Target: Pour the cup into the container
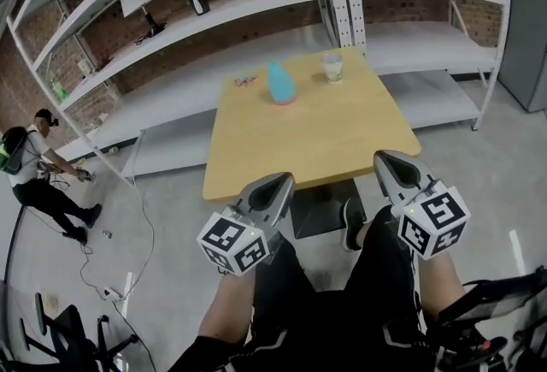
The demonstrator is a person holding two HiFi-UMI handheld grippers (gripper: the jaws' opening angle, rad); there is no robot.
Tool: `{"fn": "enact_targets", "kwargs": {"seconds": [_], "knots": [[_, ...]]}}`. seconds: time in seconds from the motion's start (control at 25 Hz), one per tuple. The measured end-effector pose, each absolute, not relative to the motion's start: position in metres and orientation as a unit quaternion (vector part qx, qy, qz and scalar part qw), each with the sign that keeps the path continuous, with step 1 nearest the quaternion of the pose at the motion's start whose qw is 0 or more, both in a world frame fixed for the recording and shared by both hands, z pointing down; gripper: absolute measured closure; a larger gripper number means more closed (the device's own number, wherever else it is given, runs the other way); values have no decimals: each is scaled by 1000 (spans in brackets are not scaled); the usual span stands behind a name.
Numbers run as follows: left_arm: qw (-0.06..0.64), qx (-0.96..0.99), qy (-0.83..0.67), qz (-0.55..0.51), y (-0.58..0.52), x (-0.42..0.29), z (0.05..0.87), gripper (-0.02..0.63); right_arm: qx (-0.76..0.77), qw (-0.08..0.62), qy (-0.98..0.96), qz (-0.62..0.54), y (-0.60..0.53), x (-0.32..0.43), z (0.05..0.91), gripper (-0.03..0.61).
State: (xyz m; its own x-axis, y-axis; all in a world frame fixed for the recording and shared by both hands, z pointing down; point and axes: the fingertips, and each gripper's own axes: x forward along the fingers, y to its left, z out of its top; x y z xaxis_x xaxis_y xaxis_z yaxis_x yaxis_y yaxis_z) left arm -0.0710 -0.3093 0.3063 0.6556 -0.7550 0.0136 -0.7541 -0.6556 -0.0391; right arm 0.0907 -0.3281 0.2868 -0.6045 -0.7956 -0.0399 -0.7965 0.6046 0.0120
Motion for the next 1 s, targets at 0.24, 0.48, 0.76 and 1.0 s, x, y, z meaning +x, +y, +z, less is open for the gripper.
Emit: {"fn": "enact_targets", "kwargs": {"seconds": [0.24, 0.48, 0.76, 1.0], "knots": [[21, -920, 391, -7, -390, -84, 300, 612, -447, 9, 894, 11, -417, 77, 284, 577], [-2, -939, 343, 2, -461, -99, 302, 612, -466, 14, 885, 10, -508, 64, 281, 575], [8, -953, 303, -27, -522, -100, 303, 612, -470, -9, 883, 4, -590, 48, 278, 574], [5, -960, 278, -29, -563, -99, 314, 612, -451, -40, 892, -19, -643, 42, 296, 529]]}}
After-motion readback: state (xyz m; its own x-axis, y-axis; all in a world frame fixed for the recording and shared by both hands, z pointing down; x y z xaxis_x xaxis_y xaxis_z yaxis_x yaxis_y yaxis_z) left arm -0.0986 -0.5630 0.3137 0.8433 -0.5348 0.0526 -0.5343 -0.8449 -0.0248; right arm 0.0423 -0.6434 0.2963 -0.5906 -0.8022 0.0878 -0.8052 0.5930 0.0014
